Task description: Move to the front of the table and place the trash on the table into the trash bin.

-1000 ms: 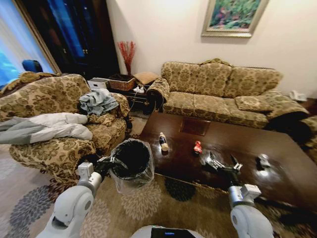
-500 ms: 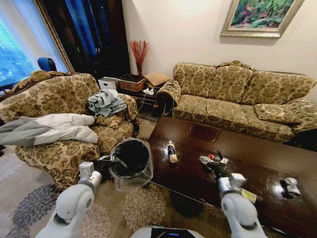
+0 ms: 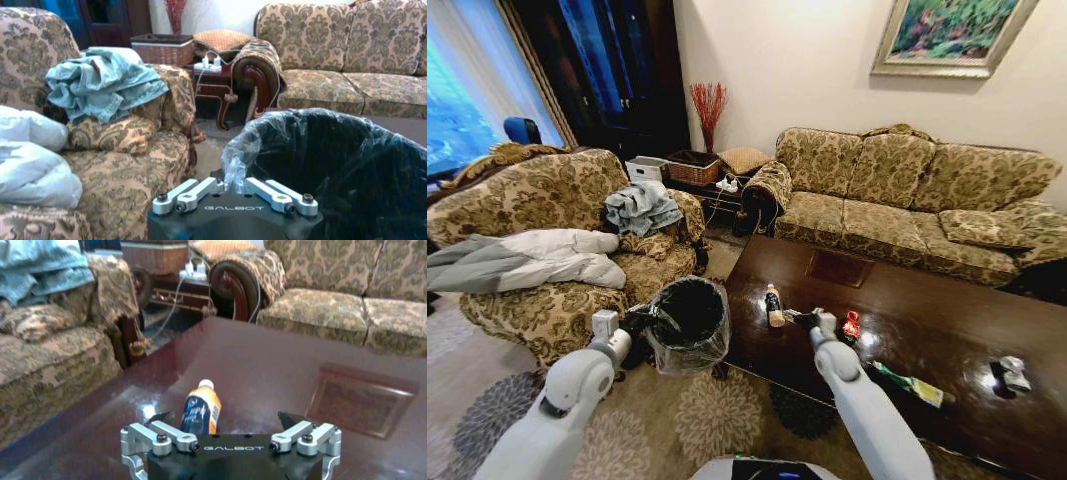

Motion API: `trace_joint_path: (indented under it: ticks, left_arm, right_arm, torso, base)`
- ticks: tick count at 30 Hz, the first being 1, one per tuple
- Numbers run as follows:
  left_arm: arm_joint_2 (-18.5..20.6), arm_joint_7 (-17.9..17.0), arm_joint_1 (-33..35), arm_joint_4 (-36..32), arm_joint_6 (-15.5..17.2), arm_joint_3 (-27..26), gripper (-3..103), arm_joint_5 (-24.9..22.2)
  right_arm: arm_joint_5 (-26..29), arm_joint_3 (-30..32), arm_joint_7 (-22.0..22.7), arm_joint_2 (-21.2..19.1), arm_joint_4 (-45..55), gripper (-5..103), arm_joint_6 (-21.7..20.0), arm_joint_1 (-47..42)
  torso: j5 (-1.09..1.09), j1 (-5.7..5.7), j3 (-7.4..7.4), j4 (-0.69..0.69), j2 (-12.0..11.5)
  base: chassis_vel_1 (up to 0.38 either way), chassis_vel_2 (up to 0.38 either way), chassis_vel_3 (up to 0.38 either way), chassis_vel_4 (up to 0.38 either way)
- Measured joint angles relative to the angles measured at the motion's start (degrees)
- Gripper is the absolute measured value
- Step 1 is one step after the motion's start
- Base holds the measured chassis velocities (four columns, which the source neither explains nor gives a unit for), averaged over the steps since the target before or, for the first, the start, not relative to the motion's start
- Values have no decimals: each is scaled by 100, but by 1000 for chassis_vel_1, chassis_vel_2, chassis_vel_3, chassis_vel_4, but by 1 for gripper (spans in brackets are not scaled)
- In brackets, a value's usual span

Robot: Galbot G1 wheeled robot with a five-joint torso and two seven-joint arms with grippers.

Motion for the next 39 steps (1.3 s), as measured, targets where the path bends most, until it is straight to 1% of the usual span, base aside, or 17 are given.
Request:
trace_joint_path:
  ticks: [4, 9, 10, 12, 17, 22, 27, 28, 29, 31, 33, 34, 36, 38, 39]
  left_arm:
    - [118, 15, -175, 167, -4, 23, 4, -84]
    - [255, 31, -245, 289, -6, 51, 4, -190]
    - [255, 31, -245, 289, -6, 51, 4, -190]
    - [287, 41, -280, 327, -8, 80, 4, -200]
    - [322, 66, -325, 351, -8, 123, 4, -221]
    - [335, 72, -339, 359, -8, 134, 4, -245]
    - [335, 73, -333, 359, -9, 134, 4, -270]
    - [328, 73, -327, 359, -9, 133, 4, -275]
    - [317, 73, -325, 360, -9, 133, 4, -275]
    - [308, 73, -324, 359, -9, 133, 4, -275]
    - [271, 68, -328, 348, -9, 133, 4, -273]
    - [271, 68, -328, 348, -9, 133, 4, -273]
    - [239, 59, -353, 325, -8, 131, 4, -273]
    - [233, 57, -360, 320, -7, 130, 4, -273]
    - [226, 51, -370, 309, -5, 126, 4, -274]
  right_arm:
    - [188, -153, 225, 218, -338, 100, -143, 148]
    - [360, -176, 462, 565, -810, 100, -213, 314]
    - [360, -176, 462, 565, -810, 100, -213, 314]
    - [448, -159, 738, 710, -1023, 100, -283, 460]
    - [645, -133, 1029, 879, -1266, 100, -410, 677]
    - [733, -110, 1036, 988, -1540, 100, -403, 824]
    - [740, -11, 936, 1131, -1913, 100, -385, 1042]
    - [743, 19, 878, 1162, -2006, 102, -381, 1098]
    - [750, 29, 843, 1175, -2052, 97, -381, 1127]
    - [756, 34, 822, 1181, -2080, 97, -381, 1140]
    - [760, 56, 768, 1207, -2221, 86, -382, 1168]
    - [760, 56, 768, 1207, -2221, 86, -382, 1168]
    - [758, 78, 680, 1204, -2337, 75, -381, 1166]
    - [756, 83, 667, 1204, -2352, 75, -380, 1163]
    - [756, 102, 648, 1205, -2378, 65, -379, 1152]
  torso:
    - [0, -4, -1, -2, 0]
    - [1, -6, -2, 0, 1]
    - [1, -6, -2, 0, 1]
    - [1, -5, -2, -1, 0]
    - [1, -4, -2, -1, 0]
    - [1, -5, -3, -1, 0]
    - [2, -5, -3, -1, -1]
    - [2, -4, -3, -1, -1]
    - [2, -4, -3, -1, -2]
    - [1, -4, -3, -1, -2]
    - [2, -5, -3, 0, -2]
    - [2, -5, -3, 0, -2]
    - [2, -5, -3, -1, -1]
    - [2, -5, -3, -1, -1]
    - [2, -5, -3, -2, -2]
  base:
    - [0, 0, 0, 0]
    - [0, 0, 0, 0]
    - [0, 0, 0, 0]
    - [0, 0, 0, 0]
    - [0, 0, 0, 0]
    - [0, 0, 0, 0]
    - [0, 0, 0, 0]
    - [0, 0, 0, 0]
    - [0, 0, 0, 0]
    - [0, 0, 0, 0]
    - [0, 0, 0, 0]
    - [0, 0, 0, 0]
    - [0, 0, 0, 0]
    - [0, 0, 0, 0]
    - [0, 0, 0, 0]
